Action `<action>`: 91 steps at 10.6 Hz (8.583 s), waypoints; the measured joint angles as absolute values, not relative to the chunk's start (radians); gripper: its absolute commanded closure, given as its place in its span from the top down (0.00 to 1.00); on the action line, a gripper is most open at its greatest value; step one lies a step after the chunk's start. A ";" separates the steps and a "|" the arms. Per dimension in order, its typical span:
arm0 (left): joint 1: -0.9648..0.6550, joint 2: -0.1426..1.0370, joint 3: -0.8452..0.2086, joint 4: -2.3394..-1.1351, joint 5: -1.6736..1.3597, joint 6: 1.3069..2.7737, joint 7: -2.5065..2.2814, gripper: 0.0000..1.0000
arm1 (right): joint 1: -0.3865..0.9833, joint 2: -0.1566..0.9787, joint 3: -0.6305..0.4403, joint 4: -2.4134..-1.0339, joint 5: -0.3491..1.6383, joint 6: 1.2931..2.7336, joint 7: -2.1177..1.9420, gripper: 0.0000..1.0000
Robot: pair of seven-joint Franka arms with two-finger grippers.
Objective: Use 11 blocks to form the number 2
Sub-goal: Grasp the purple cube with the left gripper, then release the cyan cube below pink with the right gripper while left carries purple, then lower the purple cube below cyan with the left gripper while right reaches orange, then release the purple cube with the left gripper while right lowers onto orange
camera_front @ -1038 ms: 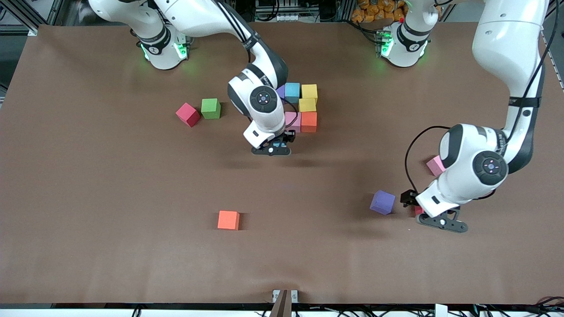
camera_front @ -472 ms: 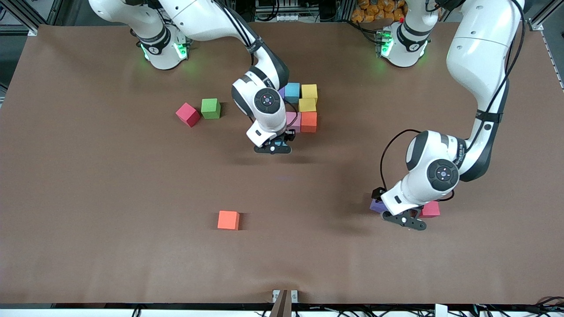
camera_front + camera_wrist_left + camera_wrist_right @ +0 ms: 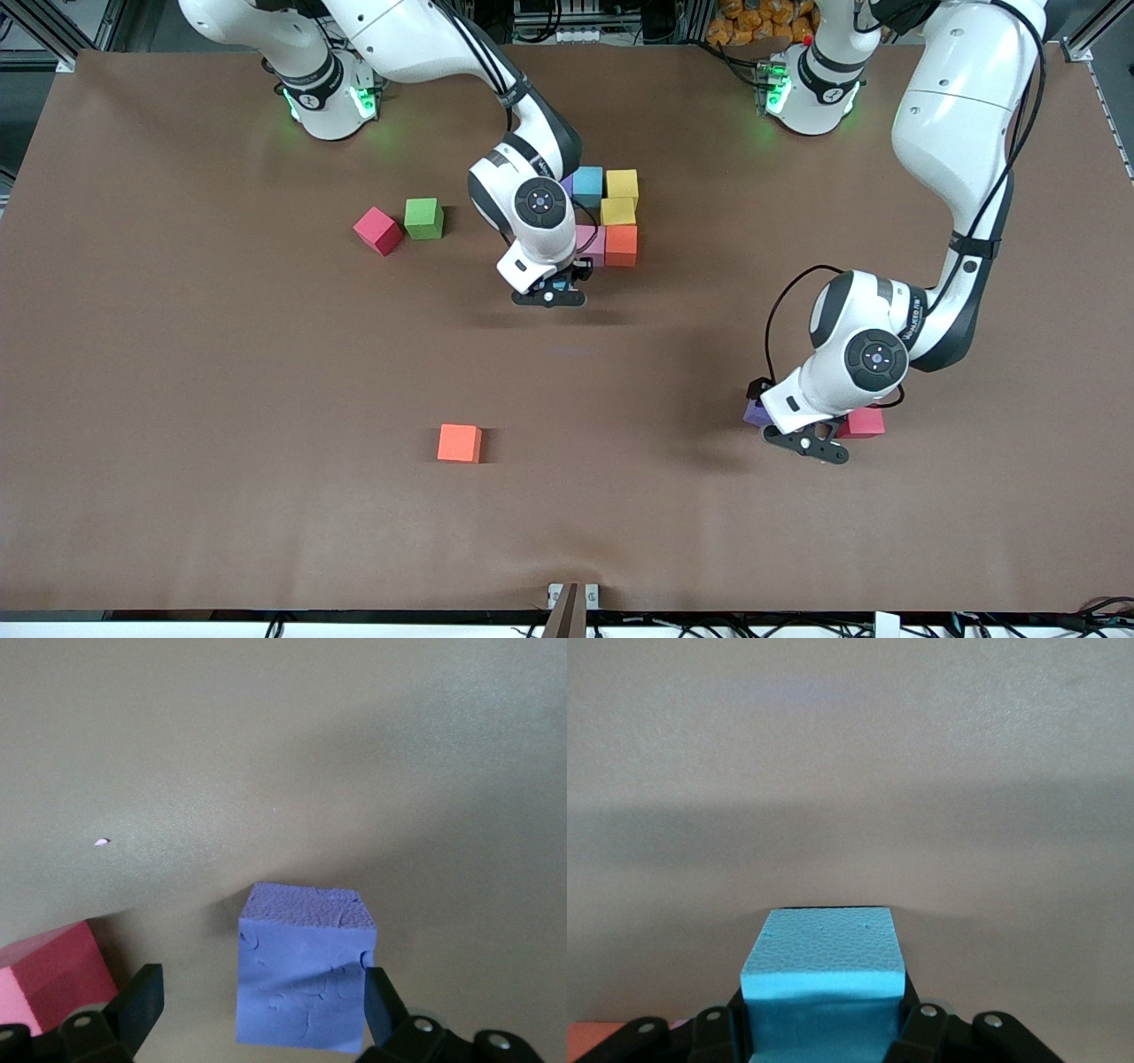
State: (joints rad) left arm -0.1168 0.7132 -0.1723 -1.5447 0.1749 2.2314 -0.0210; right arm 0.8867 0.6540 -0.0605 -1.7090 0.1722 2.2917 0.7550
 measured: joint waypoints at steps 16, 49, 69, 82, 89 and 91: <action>-0.128 0.765 -0.177 -1.540 0.169 2.259 -0.025 0.27 | 0.892 0.654 -0.061 -1.721 0.172 2.293 0.755 1.00; -0.290 0.683 -0.282 -1.489 0.137 2.235 -0.555 0.29 | 0.873 0.430 -0.084 -1.823 0.091 2.296 0.753 1.00; -0.647 0.860 -0.206 -1.284 0.094 2.177 -0.812 0.29 | 0.002 0.283 0.008 -1.851 0.065 2.242 0.137 1.00; -0.700 0.910 -0.204 -1.284 0.086 2.174 -0.870 0.32 | 0.235 0.713 -0.065 -1.301 0.068 2.216 0.242 1.00; -0.706 0.910 -0.201 -1.285 0.086 2.154 -0.870 0.32 | 0.238 0.331 -0.073 -1.922 0.074 2.300 0.252 1.00; -0.708 0.910 -0.201 -1.285 0.086 2.154 -0.870 0.33 | 0.238 0.242 -0.073 -2.090 0.074 2.357 0.254 1.00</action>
